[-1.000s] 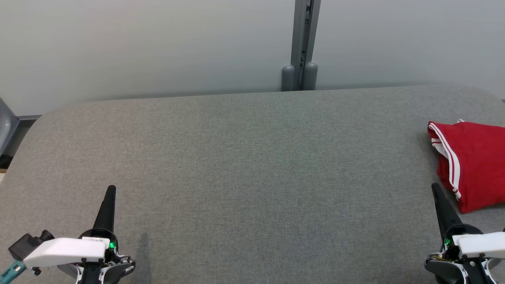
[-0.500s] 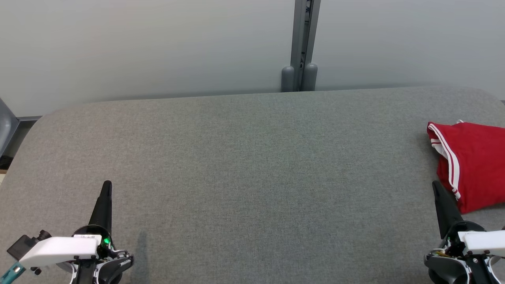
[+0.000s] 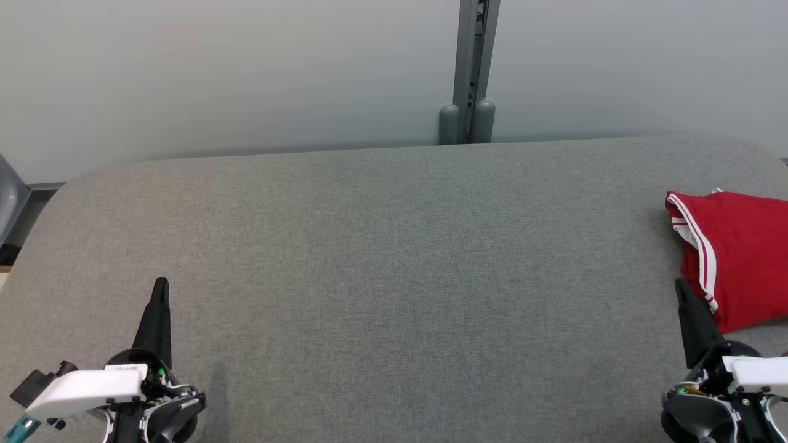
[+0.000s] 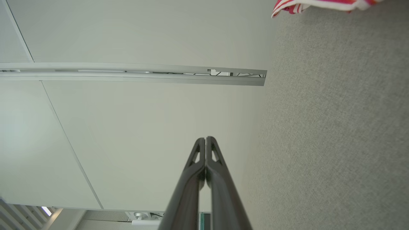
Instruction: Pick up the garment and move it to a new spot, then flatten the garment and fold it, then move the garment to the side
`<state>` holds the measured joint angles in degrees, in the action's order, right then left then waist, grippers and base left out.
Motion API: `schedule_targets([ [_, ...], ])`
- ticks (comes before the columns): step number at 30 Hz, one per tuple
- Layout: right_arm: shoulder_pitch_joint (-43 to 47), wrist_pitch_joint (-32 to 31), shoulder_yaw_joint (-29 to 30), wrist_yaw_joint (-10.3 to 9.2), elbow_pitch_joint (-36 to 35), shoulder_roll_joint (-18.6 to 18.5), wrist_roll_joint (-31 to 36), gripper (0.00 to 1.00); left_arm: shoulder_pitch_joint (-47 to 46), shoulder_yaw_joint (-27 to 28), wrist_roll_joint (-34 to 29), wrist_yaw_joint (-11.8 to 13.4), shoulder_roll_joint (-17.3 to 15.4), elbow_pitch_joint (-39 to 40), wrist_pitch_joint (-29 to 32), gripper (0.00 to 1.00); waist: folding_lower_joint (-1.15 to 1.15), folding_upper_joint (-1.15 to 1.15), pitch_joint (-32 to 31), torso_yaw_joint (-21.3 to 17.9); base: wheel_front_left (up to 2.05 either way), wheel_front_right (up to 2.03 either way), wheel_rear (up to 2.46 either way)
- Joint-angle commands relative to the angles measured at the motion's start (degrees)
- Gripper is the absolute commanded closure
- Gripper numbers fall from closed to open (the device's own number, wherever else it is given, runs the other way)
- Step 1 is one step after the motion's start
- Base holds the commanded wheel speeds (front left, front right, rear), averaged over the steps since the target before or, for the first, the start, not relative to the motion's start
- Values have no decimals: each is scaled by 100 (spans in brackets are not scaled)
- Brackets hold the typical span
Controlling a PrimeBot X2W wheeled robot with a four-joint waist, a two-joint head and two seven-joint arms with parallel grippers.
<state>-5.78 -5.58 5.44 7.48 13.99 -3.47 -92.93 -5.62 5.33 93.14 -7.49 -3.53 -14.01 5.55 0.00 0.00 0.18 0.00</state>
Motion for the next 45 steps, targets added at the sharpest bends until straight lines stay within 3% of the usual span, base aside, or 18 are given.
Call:
schedule_targets([
  [1,-64,-39,29,2,15,-18,-28,100,-98,32,28,-27,-20,-10,17,100,0,0,0,0,0,0,0],
  [45,-69,-71,71,2,18,17,18,100,-96,85,-30,-27,19,-11,59,100,0,0,0,0,0,0,0],
])
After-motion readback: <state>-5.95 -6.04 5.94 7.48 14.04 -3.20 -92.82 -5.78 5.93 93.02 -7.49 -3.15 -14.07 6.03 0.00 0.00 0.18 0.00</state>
